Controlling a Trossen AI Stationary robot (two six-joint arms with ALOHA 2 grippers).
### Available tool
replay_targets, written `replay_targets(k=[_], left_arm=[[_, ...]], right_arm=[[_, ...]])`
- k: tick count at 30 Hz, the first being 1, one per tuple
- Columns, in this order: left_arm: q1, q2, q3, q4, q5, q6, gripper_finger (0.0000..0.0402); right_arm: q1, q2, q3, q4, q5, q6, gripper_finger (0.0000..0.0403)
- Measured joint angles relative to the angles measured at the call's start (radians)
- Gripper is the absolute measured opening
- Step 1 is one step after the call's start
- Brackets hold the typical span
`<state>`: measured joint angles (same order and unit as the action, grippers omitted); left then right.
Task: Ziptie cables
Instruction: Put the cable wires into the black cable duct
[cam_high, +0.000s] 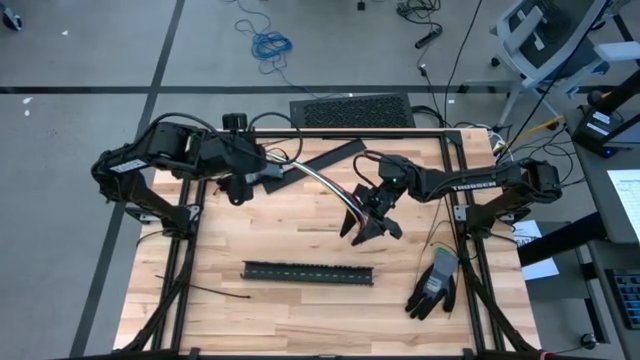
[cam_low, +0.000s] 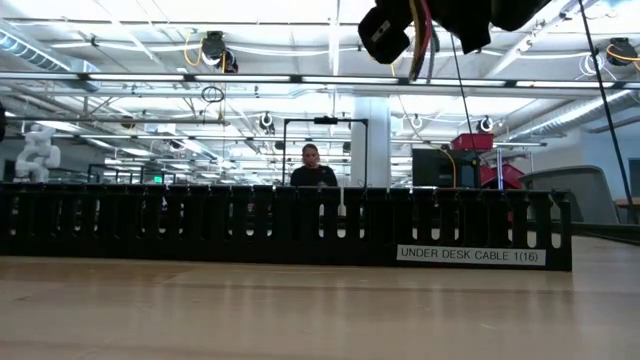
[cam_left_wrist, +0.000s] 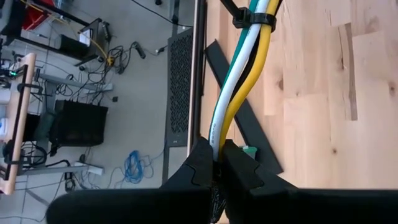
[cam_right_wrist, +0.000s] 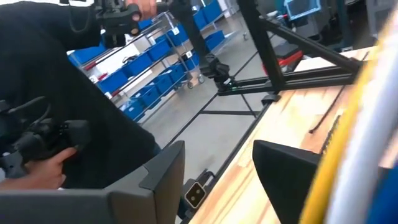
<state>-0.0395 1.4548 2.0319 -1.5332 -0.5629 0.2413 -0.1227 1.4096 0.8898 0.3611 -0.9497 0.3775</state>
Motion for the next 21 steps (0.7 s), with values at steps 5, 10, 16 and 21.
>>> replay_targets(k=[5,10,16,21], left_arm=[[0.000,0.000,0.000,-0.024,-0.012,0.000,0.0012],[0.000,0.000,0.000,-0.037,-0.028,0.001,0.0012],[0.000,-0.014,0.000,-0.037,-0.040,0.001,0.0012],[0.000,-0.031,0.000,-0.037,-0.044,-0.064,0.0012]], right_arm=[[-0.009,0.000,0.000,-0.002,-0.049,-0.008,0.0122],[-0.009,0.000,0.000,-0.011,-0.051,-0.008,0.0046],[-0.010,0.000,0.000,-0.017,-0.073,-0.006,0.0007],[-0.010,0.000,0.000,-0.042,-0.075,-0.005,0.0001]])
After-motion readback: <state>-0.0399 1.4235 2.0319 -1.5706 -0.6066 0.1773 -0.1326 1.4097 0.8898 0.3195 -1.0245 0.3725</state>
